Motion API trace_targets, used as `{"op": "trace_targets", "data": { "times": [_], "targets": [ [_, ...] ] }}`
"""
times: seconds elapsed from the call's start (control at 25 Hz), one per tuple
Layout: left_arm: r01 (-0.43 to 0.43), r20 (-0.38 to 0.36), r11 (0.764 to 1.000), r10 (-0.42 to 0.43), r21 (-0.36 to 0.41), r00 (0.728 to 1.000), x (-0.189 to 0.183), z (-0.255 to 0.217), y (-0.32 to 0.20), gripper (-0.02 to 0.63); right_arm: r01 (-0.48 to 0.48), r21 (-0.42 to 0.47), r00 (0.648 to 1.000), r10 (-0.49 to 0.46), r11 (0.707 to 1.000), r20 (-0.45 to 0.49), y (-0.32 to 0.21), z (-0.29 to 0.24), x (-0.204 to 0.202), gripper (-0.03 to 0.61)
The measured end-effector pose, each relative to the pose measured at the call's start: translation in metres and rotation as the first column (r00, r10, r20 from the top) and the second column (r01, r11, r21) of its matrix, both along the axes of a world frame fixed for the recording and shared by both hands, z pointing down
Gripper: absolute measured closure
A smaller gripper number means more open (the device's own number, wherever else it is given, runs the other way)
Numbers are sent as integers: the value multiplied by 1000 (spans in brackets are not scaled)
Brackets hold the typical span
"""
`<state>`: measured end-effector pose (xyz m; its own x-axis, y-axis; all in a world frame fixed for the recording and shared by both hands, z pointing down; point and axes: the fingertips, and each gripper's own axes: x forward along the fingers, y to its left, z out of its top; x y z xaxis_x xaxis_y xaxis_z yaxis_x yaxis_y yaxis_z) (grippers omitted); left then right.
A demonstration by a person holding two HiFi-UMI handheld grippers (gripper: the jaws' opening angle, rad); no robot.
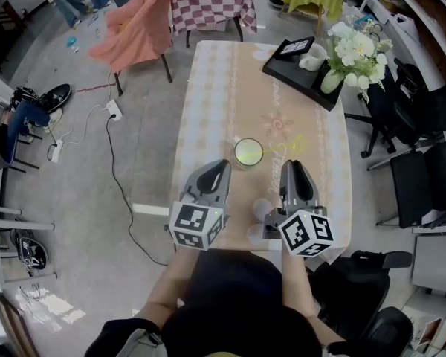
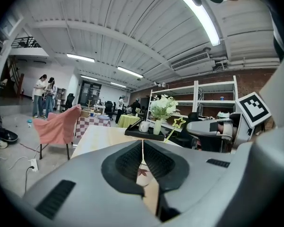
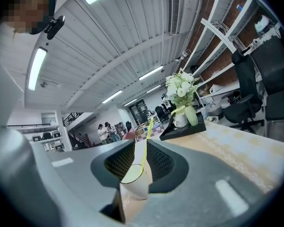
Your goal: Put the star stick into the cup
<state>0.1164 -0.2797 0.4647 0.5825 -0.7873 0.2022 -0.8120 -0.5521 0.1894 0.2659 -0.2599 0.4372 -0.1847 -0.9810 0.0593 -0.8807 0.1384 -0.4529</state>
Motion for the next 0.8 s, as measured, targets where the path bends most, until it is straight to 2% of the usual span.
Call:
{"op": "trace_targets", "data": {
  "times": [0.28, 0.56, 0.8],
  "targets": [
    [-9, -17, 999, 10, 34, 1000, -2, -6, 15, 598, 48, 26, 985, -44, 998, -165, 16, 5, -23, 512],
    [2, -29, 998, 0, 61, 1000, -6, -9, 25, 598, 87, 31, 969, -77, 996, -233, 21, 9, -39, 514],
    [12, -31, 997, -10, 76, 999, -8, -10, 27, 598, 151, 34, 946, -135, 988, -296, 23, 10, -59, 575]
  ]
}}
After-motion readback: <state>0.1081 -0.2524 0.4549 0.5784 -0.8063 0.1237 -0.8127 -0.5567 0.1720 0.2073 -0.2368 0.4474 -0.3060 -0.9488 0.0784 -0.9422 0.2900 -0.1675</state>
